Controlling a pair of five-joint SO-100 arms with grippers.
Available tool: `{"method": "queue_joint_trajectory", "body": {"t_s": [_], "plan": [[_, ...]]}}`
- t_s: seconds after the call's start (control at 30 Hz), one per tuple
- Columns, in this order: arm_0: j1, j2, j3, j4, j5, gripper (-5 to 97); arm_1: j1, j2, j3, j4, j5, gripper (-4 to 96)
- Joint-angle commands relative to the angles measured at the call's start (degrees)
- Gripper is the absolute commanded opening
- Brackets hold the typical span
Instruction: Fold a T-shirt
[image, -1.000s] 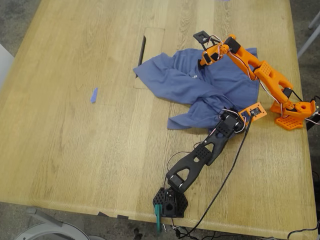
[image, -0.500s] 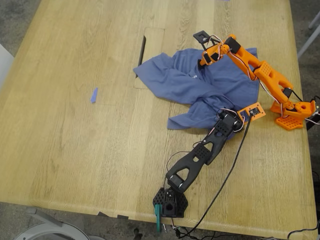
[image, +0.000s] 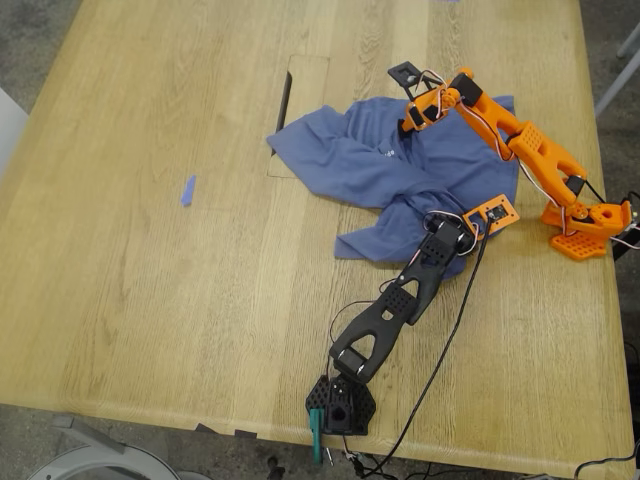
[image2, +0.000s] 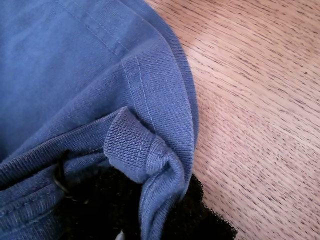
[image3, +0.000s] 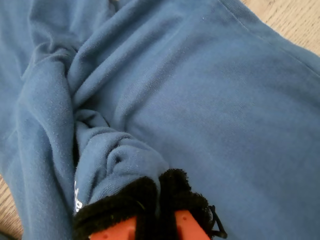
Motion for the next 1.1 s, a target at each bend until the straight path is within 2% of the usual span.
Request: {"method": "queue_joint_trajectory", "body": {"t_s": [0.0,0.07,0.63,0.83,1.07], "plan": [[-4.04,-0.35,-1.67,2.9,-1.67,3,-0.44,5.71,-3.16,0.62,0.09,0.0],[-4.13,-0.26,-1.76,4.13,-2.72,0,-0.44,6.42,-3.16,1.49,0.0,0.0],[-11.34,13.1,-1.67,20.92,-5.89,0,-4.57,10.55,-3.16,3.96,-0.18,0.0],[-13.45,18.02,-1.58,21.62,-8.17,0,-6.5,13.1,-3.16,4.04,-0.97,0.0],[-15.56,26.1,-1.49,21.88,-8.26,0,-9.14,16.17,-3.16,4.04,-1.49,0.0]]}}
